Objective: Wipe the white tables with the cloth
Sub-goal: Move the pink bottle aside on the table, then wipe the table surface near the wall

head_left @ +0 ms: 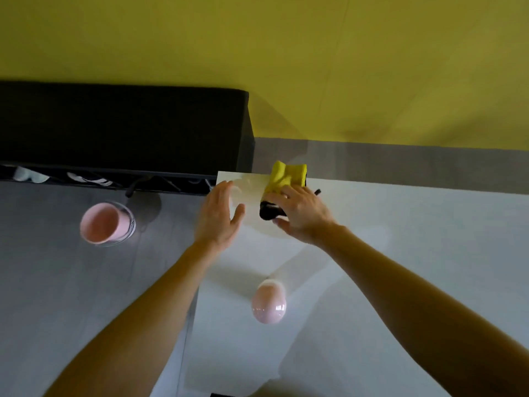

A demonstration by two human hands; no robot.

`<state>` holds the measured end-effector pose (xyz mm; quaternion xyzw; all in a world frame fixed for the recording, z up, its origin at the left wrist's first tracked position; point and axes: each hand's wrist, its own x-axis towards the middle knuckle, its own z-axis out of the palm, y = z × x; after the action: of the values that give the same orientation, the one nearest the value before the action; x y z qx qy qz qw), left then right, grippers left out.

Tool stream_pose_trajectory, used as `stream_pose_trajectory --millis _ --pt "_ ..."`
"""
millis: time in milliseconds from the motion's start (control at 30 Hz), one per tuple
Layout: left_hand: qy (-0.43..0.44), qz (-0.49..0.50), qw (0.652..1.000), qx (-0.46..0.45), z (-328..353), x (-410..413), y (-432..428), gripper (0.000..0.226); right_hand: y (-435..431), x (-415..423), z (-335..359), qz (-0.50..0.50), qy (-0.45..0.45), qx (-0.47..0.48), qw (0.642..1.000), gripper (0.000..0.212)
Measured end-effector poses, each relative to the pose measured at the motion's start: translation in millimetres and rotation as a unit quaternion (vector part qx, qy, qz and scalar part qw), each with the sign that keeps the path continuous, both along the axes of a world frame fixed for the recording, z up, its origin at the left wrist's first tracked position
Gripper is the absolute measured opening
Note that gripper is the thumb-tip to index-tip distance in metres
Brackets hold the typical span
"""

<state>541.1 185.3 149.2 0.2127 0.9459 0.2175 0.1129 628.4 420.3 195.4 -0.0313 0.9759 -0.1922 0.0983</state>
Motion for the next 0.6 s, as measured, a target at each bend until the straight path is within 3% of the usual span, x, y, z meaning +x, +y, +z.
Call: stream_pose_trajectory --millis 67,167,200,333,500,600 --pt "0.005 -0.001 0.999 -0.032 -26 0 -10 0.071 2 5 -23 0.015 -0.072 0.002 0.997 0.065" --pt "0.036 -0.03 0.996 -0.08 -54 5 -16 0.071 6 -4 -46 -0.043 0.071 -0.012 0.996 0.042" --pt "0.044 -0.035 0.995 -0.086 -58 8 -16 0.072 6 -9 -51 -0.062 0.105 0.0 0.993 0.043" --pt "0.064 0.006 0.994 -0.09 -68 19 -19 0.079 0 -20 -80 -0.047 0.055 0.036 0.997 0.077" --pt "0.054 0.091 0.992 -0.075 -72 26 -19 0.09 -17 -49 -87 -0.089 0.04 0.03 0.995 0.09" --pt "0.041 0.098 0.992 -0.063 -67 28 -18 0.088 -37 -108 -82 -0.032 0.004 0.032 0.999 0.088"
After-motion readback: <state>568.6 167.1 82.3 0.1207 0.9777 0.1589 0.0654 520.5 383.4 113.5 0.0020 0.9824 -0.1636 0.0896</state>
